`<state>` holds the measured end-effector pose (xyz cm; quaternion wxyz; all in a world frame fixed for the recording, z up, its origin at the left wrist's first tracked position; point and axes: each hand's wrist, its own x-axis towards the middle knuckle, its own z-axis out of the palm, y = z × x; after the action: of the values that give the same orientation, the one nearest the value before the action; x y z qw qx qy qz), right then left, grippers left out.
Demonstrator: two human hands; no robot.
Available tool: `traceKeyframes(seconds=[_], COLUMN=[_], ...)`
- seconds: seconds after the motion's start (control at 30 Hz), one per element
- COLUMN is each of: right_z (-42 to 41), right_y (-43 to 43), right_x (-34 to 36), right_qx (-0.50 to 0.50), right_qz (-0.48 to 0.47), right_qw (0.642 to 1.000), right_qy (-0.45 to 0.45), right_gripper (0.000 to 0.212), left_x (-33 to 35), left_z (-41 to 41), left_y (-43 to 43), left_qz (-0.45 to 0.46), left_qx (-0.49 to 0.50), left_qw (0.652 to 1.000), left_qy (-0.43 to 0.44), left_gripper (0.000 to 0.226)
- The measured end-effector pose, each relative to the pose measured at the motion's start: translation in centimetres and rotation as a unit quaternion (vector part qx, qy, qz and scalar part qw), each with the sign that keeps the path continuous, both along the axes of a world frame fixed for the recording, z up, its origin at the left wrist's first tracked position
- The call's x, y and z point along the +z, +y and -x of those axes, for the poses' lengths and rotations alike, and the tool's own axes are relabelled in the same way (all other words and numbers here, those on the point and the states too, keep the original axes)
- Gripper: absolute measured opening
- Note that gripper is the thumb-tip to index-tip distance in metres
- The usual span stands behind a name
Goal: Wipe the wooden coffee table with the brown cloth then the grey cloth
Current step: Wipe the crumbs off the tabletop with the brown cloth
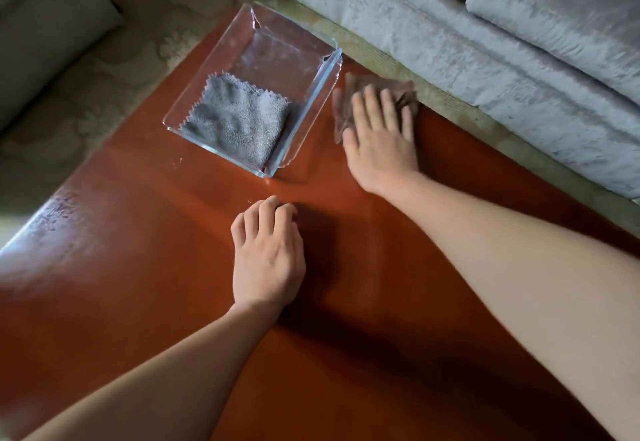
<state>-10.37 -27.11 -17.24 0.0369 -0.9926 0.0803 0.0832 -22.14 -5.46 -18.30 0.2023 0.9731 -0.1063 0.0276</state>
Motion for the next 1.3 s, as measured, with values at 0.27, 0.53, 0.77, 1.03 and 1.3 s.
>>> traceKeyframes(seconds=[0.27,0.53,0.77,1.03,1.3], right_z=[9.4,14.3,12.5,5.3,0.3], right_y=[6.3,15.5,21.6,29.5,33.0], right_x=[-0.1,0.3,0.0,0.2,0.3], right_qx=[0.077,0.098,0.078,0.071,0.118], right_qz=[0.01,0.019,0.016,-0.02,-0.023], right_qw=[0.997,0.995,0.997,0.997,0.993], right_qy=[0.002,0.023,0.023,0.015,0.02], right_gripper=[0.069,0.069,0.071,0.072,0.074], left_x=[2.0,1.7,0.9,0.8,1.3], left_z=[0.0,-4.0,-6.5,-6.5,-6.7], left_y=[2.7,19.9,29.5,29.3,29.4], left_qz=[0.197,0.084,-0.027,-0.058,-0.062], left_qx=[-0.027,0.066,0.165,0.104,0.101], left_qw=[0.979,0.994,0.984,0.989,0.988], left_qy=[0.05,0.022,0.057,0.084,0.103], left_gripper=[0.027,0.043,0.046,0.056,0.058])
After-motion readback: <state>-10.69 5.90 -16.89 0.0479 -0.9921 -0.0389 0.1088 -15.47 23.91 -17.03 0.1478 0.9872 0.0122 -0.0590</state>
